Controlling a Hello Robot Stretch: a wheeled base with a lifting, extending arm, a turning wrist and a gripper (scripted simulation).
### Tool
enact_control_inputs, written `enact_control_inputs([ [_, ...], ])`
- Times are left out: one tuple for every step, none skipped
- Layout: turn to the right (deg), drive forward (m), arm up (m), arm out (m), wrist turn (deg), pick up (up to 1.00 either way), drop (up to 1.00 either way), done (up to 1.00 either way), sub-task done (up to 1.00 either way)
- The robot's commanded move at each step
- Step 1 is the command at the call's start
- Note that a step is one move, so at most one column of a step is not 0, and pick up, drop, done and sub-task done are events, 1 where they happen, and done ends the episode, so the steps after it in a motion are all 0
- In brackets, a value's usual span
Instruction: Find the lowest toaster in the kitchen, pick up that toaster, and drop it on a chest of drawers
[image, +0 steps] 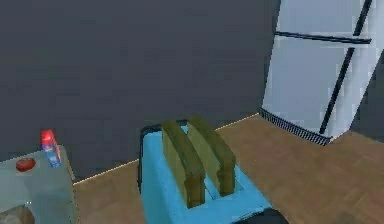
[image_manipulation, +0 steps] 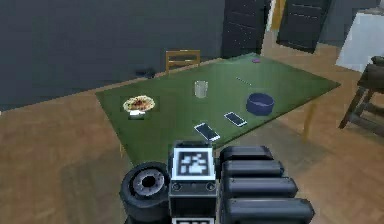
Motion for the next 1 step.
enact_control_inputs([
  [45.0, 0.00, 0.00, 0.00, 0.0, 0.00, 0.00, 0.00, 0.00],
])
